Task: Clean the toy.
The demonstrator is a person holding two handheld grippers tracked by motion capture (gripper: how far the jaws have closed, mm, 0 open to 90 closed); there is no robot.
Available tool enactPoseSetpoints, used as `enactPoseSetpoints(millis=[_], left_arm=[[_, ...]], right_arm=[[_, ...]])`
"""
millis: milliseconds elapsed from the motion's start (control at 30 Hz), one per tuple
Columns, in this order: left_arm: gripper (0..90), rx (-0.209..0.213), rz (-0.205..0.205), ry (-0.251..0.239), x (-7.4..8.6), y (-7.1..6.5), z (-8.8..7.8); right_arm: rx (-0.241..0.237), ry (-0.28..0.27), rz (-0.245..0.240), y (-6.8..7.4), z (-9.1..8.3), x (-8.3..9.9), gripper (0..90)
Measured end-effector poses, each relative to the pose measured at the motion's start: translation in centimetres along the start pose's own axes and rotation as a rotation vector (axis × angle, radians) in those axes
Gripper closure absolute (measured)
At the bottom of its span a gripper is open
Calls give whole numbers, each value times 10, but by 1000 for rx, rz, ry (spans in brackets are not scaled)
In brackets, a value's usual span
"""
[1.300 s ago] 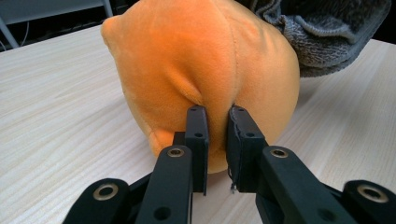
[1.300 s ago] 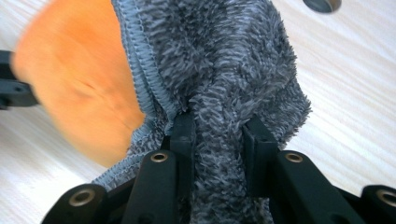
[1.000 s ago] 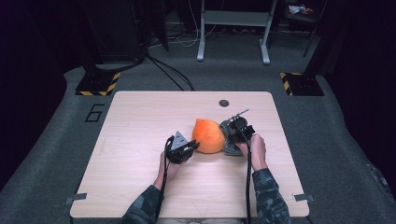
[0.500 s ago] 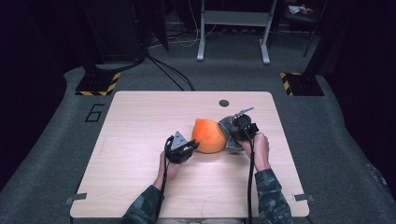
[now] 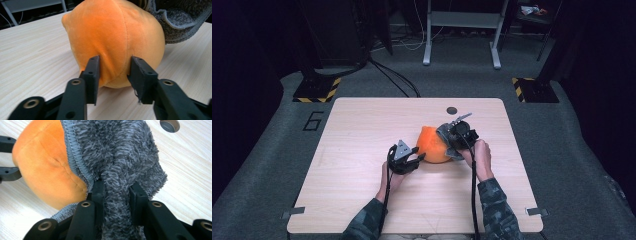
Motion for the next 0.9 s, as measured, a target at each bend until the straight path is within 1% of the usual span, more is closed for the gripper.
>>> enactPoseSetpoints(millis=[33, 67, 100, 133, 167, 267, 333, 400, 500, 567, 633, 667, 700, 733, 767, 800, 900], left_arm=[[561, -9, 3, 0, 0, 0, 1], [545, -11, 16, 9, 0, 1, 1], [536, -14, 13, 10, 1, 0, 2], [527, -20, 14, 13, 1, 0, 2], [519, -33, 26, 18, 1, 1, 3], [519, -49, 36, 30, 3, 1, 7], [575, -61, 50, 38, 5, 1, 11], [660, -57, 57, 34, 5, 0, 12], [747, -51, 55, 22, 4, 0, 12], [772, -48, 57, 12, 3, 0, 10], [785, -45, 59, 8, 2, 0, 9], [791, -48, 63, 5, 1, 1, 8], [798, -46, 62, 0, 0, 1, 7], [803, -50, 61, -7, -1, 0, 6], [808, -46, 62, -12, -1, 0, 6], [813, -44, 69, -11, -2, 0, 5], [821, -40, 66, -24, -3, -2, 3]], right_arm=[[-3, 3, 9, 0, 0, 0, 704], [-2, 0, 5, -2, 1, 0, 704], [1, 9, 19, -2, 1, 0, 704], [-2, 5, 8, -4, 3, 0, 704], [-4, 4, 13, -4, 3, 0, 704], [-6, 5, 11, -5, 6, 0, 704], [-11, 2, 13, -4, 7, -1, 705], [-7, 4, 10, -4, 8, -1, 704], [-6, 0, 15, -4, 8, -1, 704], [-5, -4, 17, -5, 5, -1, 703], [1, -18, 8, -6, 2, -2, 703], [-2, -17, 13, -5, 0, -2, 703], [-3, -31, 13, -5, -2, -3, 703], [2, -35, 12, -5, -4, -4, 702], [4, -40, 13, -5, -6, -4, 702], [9, -48, 13, -4, -9, -6, 702], [-5, -69, 5, 0, -15, -9, 701]])
Point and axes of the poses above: each handheld gripper's, and its own axes: z roughly forward along the jaws, x roughly out of its underside, y roughly to its left, the point moved 8 cm from there along z, roughly forward along the jaws, and after that the axes turned 1 degree about z, right-handed, at the moved point
